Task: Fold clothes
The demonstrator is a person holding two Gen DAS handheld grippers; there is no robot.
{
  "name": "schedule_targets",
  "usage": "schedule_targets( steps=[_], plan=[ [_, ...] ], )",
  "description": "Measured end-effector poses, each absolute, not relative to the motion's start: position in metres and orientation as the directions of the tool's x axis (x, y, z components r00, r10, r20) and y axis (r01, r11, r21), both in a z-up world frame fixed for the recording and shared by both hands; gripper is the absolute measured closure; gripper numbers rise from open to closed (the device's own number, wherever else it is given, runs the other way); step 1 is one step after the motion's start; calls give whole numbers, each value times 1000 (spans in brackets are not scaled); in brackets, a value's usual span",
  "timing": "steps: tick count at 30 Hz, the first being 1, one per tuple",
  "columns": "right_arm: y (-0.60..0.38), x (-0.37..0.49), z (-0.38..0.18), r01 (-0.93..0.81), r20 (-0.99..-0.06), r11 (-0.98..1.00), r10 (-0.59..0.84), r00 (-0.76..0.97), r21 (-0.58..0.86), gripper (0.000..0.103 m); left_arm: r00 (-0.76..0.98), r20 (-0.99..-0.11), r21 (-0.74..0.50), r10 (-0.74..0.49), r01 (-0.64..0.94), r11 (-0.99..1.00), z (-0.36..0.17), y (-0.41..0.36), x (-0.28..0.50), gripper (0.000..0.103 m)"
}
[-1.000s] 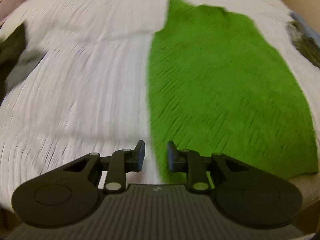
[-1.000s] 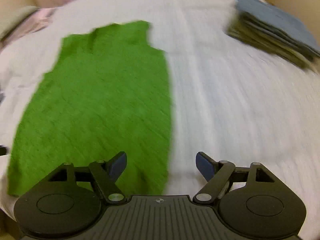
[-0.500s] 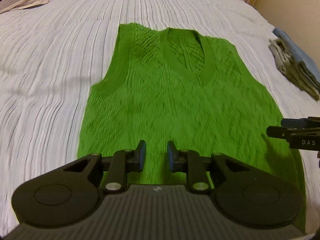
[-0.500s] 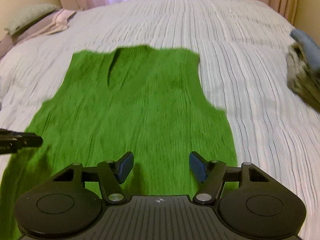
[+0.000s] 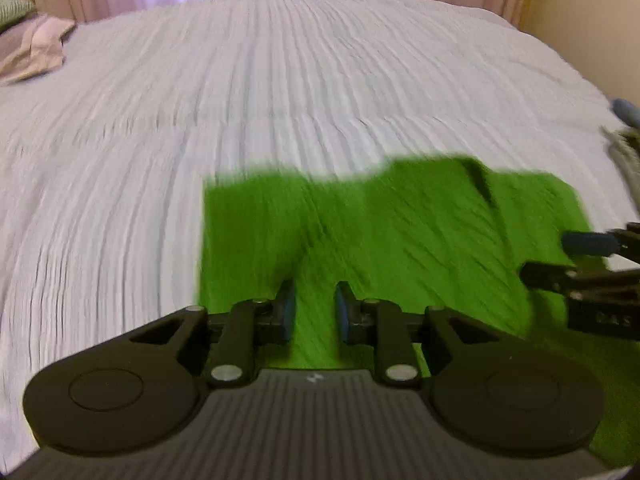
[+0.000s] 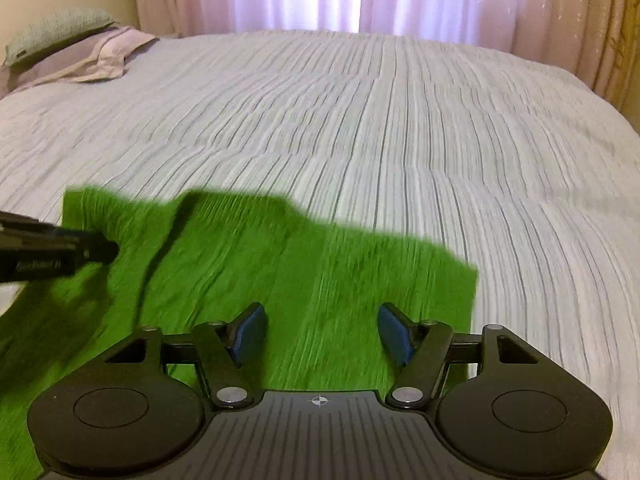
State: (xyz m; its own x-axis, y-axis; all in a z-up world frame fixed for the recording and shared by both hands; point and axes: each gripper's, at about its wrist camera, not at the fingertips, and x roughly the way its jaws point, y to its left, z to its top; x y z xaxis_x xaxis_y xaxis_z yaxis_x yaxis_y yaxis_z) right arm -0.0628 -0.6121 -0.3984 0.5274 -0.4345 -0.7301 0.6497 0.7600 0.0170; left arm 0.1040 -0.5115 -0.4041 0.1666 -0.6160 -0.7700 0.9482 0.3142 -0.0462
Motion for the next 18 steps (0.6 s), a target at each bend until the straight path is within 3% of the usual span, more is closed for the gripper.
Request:
schedule_targets(
  steps=[4,10,11,13,14,16,18],
  plan=[
    [-643,-55,-398,672,-723,736,-421,548,81,37,187,-752,-61,-632,935,350,-413,-544,140,99],
    [-638,-80,-368,675,-664,722,-433,610,150,37,137,-737,-161,-662,916,368,-391,-542,159,100],
    [-637,-83,-365,670,-656,727,-433,618,151,37,124,-723,-168,-680,923,347,-383,-536,153,96],
    [-640,-78,-369,678,-683,726,-437,585,116,37,89,-717,-144,-692,951,272,-379,-532,137,94],
    [-641,-80,-374,691,-710,717,-441,550,90,37,78,-720,-119,-690,965,234,-381,-531,128,86],
    [-644,-82,-384,714,-757,699,-447,477,37,37,135,-749,-16,-649,975,220,-394,-534,119,87],
    [-633,-109,-369,722,-722,690,-471,507,57,37,176,-766,-7,-618,959,282,-402,-527,126,92]
  ],
)
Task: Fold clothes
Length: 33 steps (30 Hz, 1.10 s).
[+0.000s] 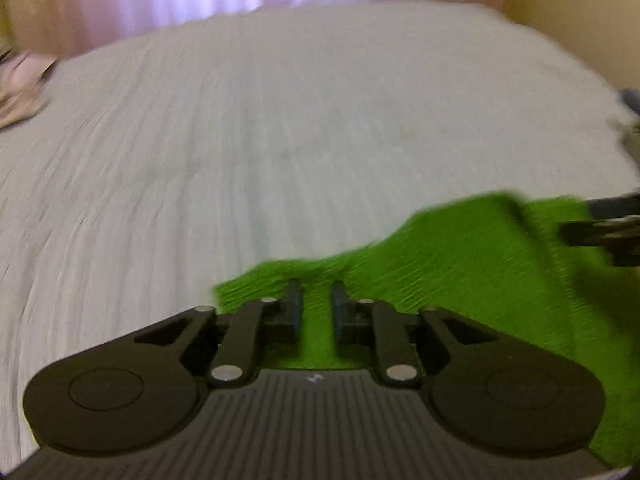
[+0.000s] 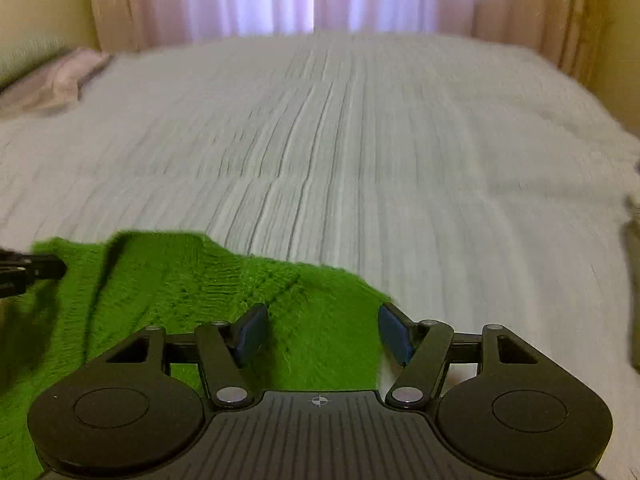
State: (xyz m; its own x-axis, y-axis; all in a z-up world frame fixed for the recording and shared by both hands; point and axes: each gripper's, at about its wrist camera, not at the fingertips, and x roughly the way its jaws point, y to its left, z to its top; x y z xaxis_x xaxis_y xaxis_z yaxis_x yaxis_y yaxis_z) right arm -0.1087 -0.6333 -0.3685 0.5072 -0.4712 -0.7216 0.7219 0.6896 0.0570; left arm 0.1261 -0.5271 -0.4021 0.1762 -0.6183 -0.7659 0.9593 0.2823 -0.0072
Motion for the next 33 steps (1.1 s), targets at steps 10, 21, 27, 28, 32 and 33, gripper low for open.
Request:
schedule_targets(
  steps=[10,21,27,28,32,33],
  plan=[
    [-483,-236,-375,660,-841,751,-341,420,25,37,123,-826,16,-551,981,194,-390,-381,58,90],
    [-409,-285,-329,683,-861,721,-266,434,122,37,169,-879,8,-446,940,341,-348,-235,-10,90],
    [-362,-312,-361,693,-958,714,-121,260,98,37,140,-938,11,-316,926,377,-364,-207,-42,89],
    [-358,-321,-359,704,-967,702,-94,237,104,37,129,-946,3,-297,921,390,-364,-198,-47,88],
    [-359,-346,-342,775,-985,619,-11,173,129,37,101,-972,5,-210,910,415,-350,-175,-59,89],
    [-362,-348,-332,783,-984,609,-16,176,130,37,94,-978,5,-189,906,424,-342,-172,-60,89]
  ],
)
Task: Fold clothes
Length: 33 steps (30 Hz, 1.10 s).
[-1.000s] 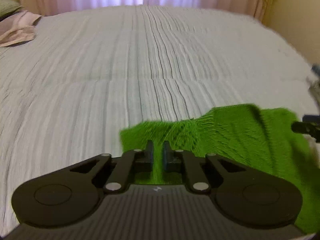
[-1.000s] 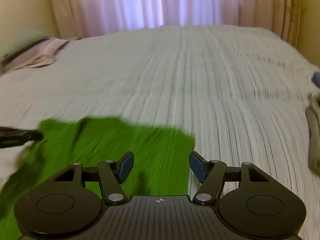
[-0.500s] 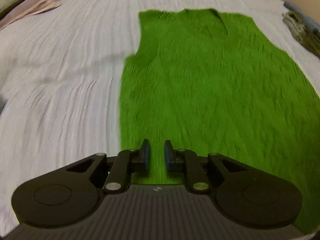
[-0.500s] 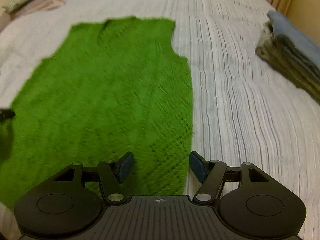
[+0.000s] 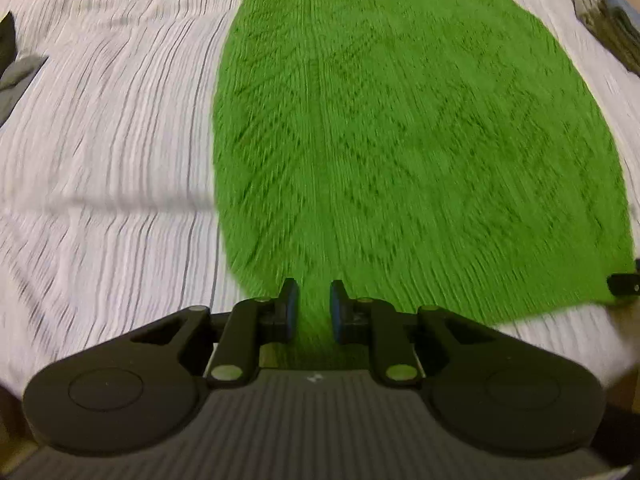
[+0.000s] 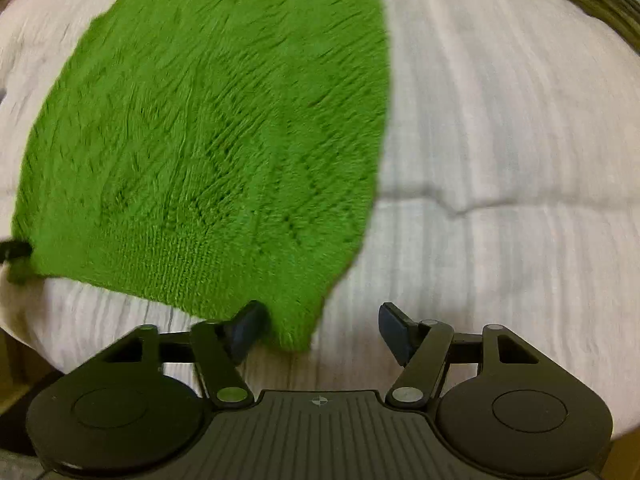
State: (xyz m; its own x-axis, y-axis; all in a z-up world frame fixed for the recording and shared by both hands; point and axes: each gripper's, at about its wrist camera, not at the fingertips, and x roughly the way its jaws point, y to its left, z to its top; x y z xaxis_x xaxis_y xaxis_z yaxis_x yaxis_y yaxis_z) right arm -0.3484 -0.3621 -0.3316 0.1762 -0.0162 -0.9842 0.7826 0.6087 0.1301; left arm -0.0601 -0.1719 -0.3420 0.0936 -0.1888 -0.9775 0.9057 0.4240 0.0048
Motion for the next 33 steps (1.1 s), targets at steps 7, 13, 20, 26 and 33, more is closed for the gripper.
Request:
schedule_targets(
  steps=[7,13,20,26,33],
  plan=[
    [-393,-339,-239,793,-945,565,-70,320,227,37,117,-970,3,-214,883,469,-263,-177,-65,86],
    [-392,-327,-184,781,-916,581,-144,374,228,1,202,-946,56,-255,873,485,-215,-197,-66,80],
    [-370,-320,-180,756,-931,627,-129,340,189,1,232,-936,65,-265,854,516,-182,-191,-76,68],
    [-352,-325,-164,763,-930,626,-162,329,160,1,220,-930,46,-293,864,502,-167,-184,-82,64],
    [-321,-323,-153,816,-930,553,-184,317,169,1,220,-915,62,-340,905,420,-151,-181,-82,61]
  ],
)
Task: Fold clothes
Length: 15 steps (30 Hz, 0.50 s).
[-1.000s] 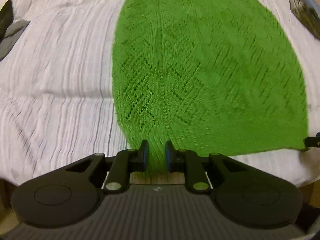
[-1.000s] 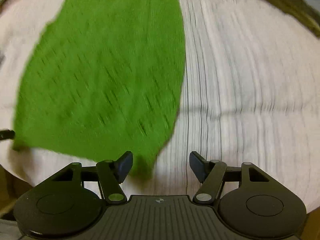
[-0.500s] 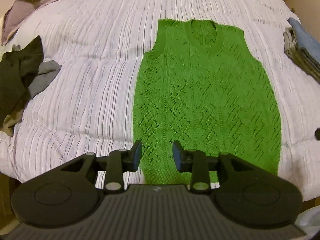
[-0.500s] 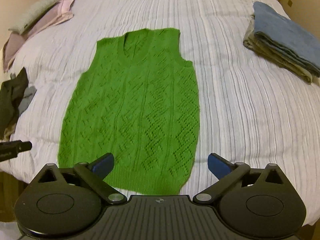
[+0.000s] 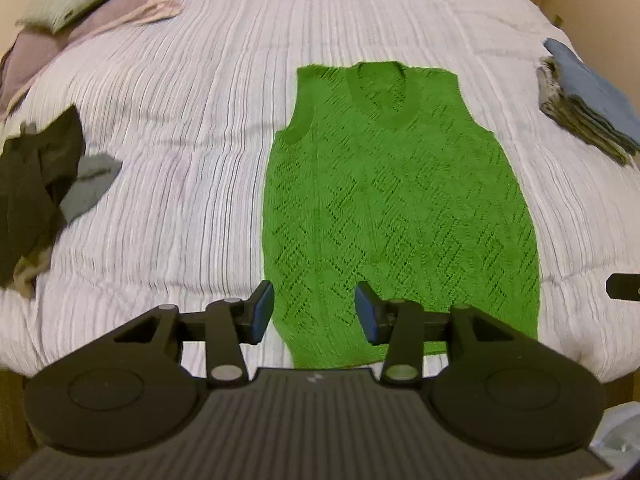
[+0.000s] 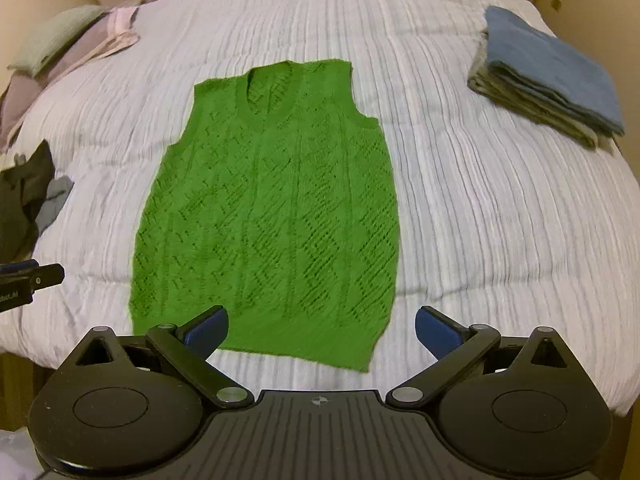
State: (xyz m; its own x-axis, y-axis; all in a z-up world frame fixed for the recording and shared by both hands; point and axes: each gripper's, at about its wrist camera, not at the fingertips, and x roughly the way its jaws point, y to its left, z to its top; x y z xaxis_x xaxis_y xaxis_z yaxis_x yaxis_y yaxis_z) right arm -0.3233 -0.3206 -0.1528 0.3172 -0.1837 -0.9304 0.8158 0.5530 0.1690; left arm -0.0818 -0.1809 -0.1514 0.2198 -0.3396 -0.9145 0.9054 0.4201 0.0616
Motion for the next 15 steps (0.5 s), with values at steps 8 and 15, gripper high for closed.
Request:
schedule_targets(
  steps=[8,15],
  plan=[
    [-277,-305,-150,838,-932,514,-180,314,183,1,200,-906,83,-373,948,308,-139,-160,-76,59],
    [-253,-298,-153,865,-935,459,-174,310,201,1,186,-903,92,-388,964,248,-137,-138,-67,58]
  ],
)
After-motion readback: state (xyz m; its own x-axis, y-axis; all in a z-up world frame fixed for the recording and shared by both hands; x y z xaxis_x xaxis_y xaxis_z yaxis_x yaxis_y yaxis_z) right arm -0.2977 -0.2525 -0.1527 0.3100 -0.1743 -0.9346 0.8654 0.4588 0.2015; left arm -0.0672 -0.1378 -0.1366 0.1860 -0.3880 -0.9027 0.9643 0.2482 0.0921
